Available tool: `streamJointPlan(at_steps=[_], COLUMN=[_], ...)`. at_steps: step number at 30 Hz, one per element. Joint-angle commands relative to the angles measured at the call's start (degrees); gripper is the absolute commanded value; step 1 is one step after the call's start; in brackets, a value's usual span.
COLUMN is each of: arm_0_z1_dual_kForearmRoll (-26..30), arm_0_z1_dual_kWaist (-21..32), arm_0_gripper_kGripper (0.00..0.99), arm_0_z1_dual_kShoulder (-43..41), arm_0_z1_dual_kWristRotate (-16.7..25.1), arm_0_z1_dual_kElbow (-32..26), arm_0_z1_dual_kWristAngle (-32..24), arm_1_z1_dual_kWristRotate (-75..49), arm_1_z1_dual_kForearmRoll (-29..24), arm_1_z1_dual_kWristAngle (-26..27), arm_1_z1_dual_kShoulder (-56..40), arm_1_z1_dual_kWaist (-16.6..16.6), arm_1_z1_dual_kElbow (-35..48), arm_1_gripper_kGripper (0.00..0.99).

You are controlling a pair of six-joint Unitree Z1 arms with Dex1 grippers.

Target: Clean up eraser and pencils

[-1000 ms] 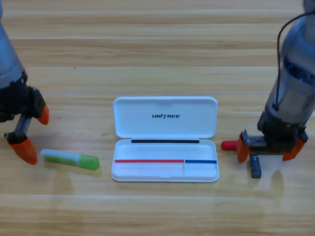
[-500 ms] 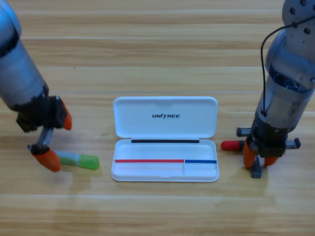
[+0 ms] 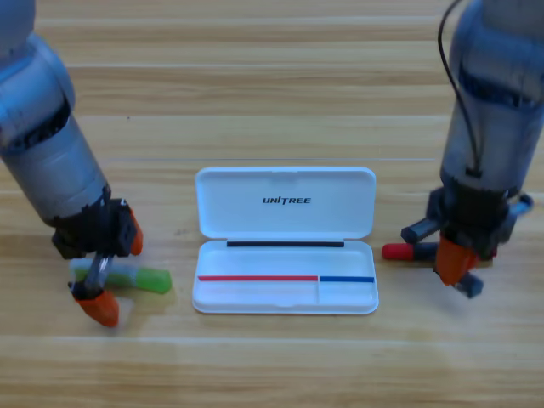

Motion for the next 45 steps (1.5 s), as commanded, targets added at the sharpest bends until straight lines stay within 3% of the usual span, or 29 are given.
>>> streamJointPlan(at_steps=[1,5,12,18,26,31,34,38,40,45], arm_0_z1_dual_kForearmRoll=[-4.0,-5.7,-8.3,-10.3,-11.7,-11.5,-11.2,-11.1,-11.0,-11.0], arm_0_z1_dual_kWaist=[-1.0,-1.0,-1.0,-1.0,-1.0,-1.0,-1.0,-1.0,-1.0,-1.0], arm_0_gripper_kGripper=[0.99,0.99,0.99,0.986,0.879,0.736,0.583,0.272,0.034,0.0], arm_0_z1_dual_kShoulder=[1.7,2.0,1.6,1.6,1.6,2.2,2.2,1.7,1.2,-0.4], arm_0_z1_dual_kWristRotate=[-0.8,-0.8,-0.9,-1.4,-2.3,-1.2,-0.1,1.0,1.2,0.7], arm_0_z1_dual_kElbow=[3.4,4.3,6.1,7.2,7.4,7.0,6.9,6.6,6.4,6.6], arm_0_z1_dual_kWristAngle=[1.8,2.7,3.3,3.3,3.5,5.4,5.7,5.9,6.1,7.3], arm_1_z1_dual_kWristRotate=[-18.7,-29.5,-40.8,-44.8,-46.3,-46.4,-46.4,-46.4,-46.4,-46.4], arm_1_z1_dual_kForearmRoll=[8.2,8.8,8.5,8.0,7.6,7.6,7.6,7.5,7.4,7.3], arm_1_z1_dual_kWristAngle=[2.6,4.7,3.1,2.2,1.4,0.5,-0.2,-0.3,-0.9,-1.3], arm_1_z1_dual_kShoulder=[-0.4,2.2,8.0,12.2,16.5,18.5,19.3,20.2,20.4,20.7], arm_1_z1_dual_kWaist=[5.3,6.8,9.1,9.7,9.7,9.7,9.7,9.6,9.5,9.4], arm_1_z1_dual_kElbow=[-5.4,-5.9,-12.0,-17.5,-22.6,-24.3,-25.2,-25.9,-26.0,-26.0], arm_1_gripper_kGripper=[0.0,0.0,0.0,0.0,0.0,0.0,0.0,0.0,0.0,0.0])
